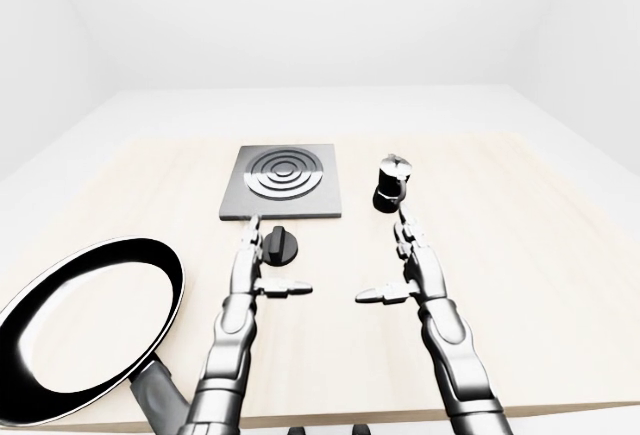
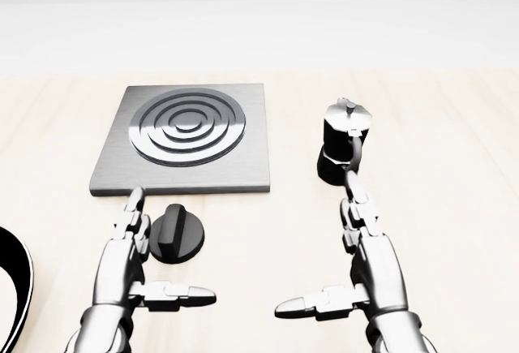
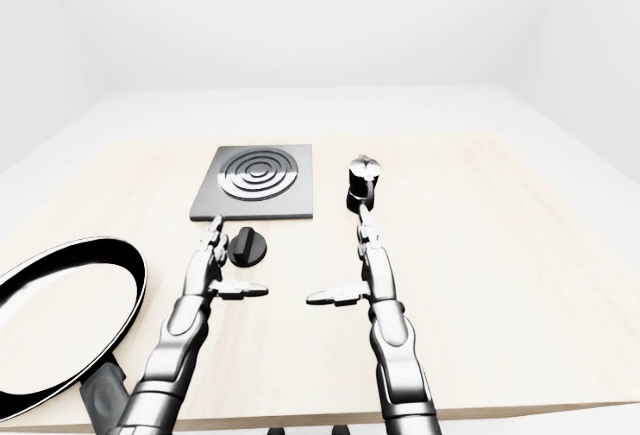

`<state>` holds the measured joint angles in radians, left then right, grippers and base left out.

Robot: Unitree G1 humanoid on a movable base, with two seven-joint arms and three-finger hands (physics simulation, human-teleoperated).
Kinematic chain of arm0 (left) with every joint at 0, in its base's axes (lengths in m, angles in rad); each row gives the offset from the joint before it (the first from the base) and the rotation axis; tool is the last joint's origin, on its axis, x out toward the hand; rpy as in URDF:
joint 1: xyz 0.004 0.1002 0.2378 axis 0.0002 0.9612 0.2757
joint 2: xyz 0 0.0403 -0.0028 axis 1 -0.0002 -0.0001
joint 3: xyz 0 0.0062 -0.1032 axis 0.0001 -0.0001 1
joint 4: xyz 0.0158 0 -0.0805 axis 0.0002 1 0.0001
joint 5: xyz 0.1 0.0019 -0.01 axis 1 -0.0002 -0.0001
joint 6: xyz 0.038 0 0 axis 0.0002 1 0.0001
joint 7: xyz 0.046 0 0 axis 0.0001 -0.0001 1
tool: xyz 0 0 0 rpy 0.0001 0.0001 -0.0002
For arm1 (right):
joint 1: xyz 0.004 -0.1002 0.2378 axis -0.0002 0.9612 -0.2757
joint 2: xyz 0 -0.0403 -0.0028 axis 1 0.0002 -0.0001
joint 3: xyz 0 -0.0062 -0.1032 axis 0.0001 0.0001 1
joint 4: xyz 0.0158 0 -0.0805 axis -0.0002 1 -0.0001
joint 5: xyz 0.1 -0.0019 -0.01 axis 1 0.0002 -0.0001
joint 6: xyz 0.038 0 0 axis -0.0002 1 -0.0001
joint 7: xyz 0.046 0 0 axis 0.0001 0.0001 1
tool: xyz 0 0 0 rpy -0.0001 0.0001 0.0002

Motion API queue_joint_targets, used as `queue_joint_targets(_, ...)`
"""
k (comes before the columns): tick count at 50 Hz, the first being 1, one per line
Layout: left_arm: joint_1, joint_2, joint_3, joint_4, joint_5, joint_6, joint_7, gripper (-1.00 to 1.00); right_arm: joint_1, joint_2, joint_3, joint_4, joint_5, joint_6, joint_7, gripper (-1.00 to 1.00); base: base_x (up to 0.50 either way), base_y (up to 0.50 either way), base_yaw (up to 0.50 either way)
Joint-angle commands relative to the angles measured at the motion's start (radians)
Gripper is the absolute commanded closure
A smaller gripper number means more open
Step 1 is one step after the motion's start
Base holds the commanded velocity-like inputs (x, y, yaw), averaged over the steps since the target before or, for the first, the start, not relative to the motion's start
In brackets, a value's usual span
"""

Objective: Turn on the stove.

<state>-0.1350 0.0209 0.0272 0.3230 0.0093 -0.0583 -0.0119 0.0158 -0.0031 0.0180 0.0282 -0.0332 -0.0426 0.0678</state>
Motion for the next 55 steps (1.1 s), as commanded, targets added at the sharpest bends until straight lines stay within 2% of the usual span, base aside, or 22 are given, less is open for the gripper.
queue_joint_targets(1, -0.010, -0.001, -0.003, 0.050, 0.003, -0.023, -0.001, -1.00, -0.002, 0.000, 0.001, 0.006, -0.001, -0.002, 0.001, -1.00, 0.00, 0.00, 0.00)
queue_joint_targets(19, -0.016, -0.008, -0.012, 0.098, 0.012, -0.029, -0.004, -1.00, 0.003, 0.000, 0.000, 0.005, 0.000, -0.005, 0.002, -1.00, 0.00, 0.00, 0.00)
queue_joint_targets(23, -0.011, -0.009, -0.014, 0.085, 0.013, -0.029, -0.003, -1.00, 0.007, 0.000, 0.002, -0.014, -0.001, 0.008, 0.002, -1.00, 0.00, 0.00, 0.00)
queue_joint_targets(26, -0.009, -0.012, -0.017, 0.080, 0.010, -0.029, -0.006, -1.00, 0.002, 0.000, 0.000, 0.007, -0.001, -0.007, 0.002, -1.00, 0.00, 0.00, 0.00)
queue_joint_targets(38, 0.001, -0.024, -0.035, 0.077, 0.022, -0.029, -0.008, -1.00, 0.004, 0.000, 0.001, -0.001, -0.001, 0.000, 0.002, -1.00, 0.00, 0.00, 0.00)
queue_joint_targets(40, 0.013, -0.028, -0.043, 0.047, 0.025, -0.014, -0.010, -1.00, 0.004, 0.000, 0.001, 0.001, 0.000, -0.001, 0.002, -1.00, 0.00, 0.00, 0.00)
queue_joint_targets(43, 0.019, -0.035, -0.052, 0.042, 0.030, -0.015, -0.013, -1.00, 0.004, 0.001, 0.003, 0.002, -0.001, -0.002, 0.003, -1.00, 0.00, 0.00, 0.00)
queue_joint_targets(47, 0.036, -0.045, -0.070, 0.013, 0.039, -0.001, -0.017, -1.00, 0.002, 0.000, 0.002, 0.007, 0.000, -0.004, 0.004, -1.00, 0.00, 0.00, 0.00)
queue_joint_targets(50, 0.051, -0.054, -0.088, -0.026, 0.048, 0.022, -0.022, -1.00, 0.002, 0.000, 0.001, 0.006, 0.000, -0.002, 0.003, -1.00, 0.00, 0.00, 0.00)
queue_joint_targets(55, 0.062, -0.064, -0.107, -0.034, 0.056, 0.024, -0.026, -1.00, 0.003, 0.000, 0.002, 0.008, 0.000, -0.005, 0.004, -1.00, 0.00, 0.00, 0.00)
